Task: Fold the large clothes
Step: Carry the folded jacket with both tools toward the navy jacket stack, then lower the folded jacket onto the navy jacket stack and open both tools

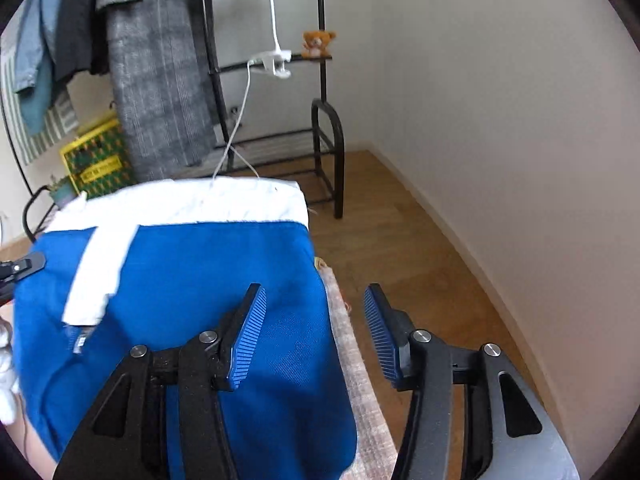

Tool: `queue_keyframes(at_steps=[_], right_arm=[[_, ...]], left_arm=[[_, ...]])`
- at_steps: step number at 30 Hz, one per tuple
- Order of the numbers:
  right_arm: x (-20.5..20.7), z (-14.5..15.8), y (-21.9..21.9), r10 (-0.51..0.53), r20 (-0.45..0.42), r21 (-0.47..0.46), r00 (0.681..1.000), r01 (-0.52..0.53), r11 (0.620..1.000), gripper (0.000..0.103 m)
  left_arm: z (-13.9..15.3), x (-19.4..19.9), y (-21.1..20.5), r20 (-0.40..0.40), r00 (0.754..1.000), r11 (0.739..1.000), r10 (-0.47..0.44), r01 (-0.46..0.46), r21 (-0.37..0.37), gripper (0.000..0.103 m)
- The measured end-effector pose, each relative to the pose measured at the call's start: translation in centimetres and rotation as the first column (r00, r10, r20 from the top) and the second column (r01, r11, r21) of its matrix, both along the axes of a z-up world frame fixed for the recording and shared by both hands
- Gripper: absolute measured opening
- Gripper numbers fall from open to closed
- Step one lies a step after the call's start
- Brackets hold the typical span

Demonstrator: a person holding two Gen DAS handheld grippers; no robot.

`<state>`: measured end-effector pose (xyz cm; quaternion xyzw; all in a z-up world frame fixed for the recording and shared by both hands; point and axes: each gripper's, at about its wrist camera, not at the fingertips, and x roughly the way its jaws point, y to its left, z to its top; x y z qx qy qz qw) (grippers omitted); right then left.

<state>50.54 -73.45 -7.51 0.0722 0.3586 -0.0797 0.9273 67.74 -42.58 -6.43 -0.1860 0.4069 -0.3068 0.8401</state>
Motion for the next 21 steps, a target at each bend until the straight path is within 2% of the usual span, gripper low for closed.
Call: queue_keyframes(at_steps=[4, 10, 16, 21], right_arm=[[-2.4, 2.2, 0.5, 0.011, 0.048, 0.03, 0.999, -0.012, 0.999, 0.05], [-5.1, 6.6, 2.4, 0.019, 0.091, 0.027, 0.996, -0.022, 0.999, 0.05], [-9.2, 11.4, 6.7, 0.05, 0.13, 0.013, 0.99, -0.052, 0.999, 0.05], [-14.2, 15.9, 10.2, 0.075, 0.171, -0.017, 0.982, -0.074, 0.997, 0.05]], left_arm=[[2.3, -1.3, 1.7, 0.022, 1.0, 1.0, 0.013, -0.013, 0.002, 0.04], [7.4, -5.2, 4.5, 0.093, 0.996, 1.0, 0.005, -0.007, 0.021, 0.04], [13.9, -11.3, 7.9, 0.164, 0.986, 0.999, -0.021, 0.016, 0.031, 0.04], [20.2, -17.6, 11.2, 0.241, 0.969, 0.998, -0.052, 0.046, 0.03, 0.04]])
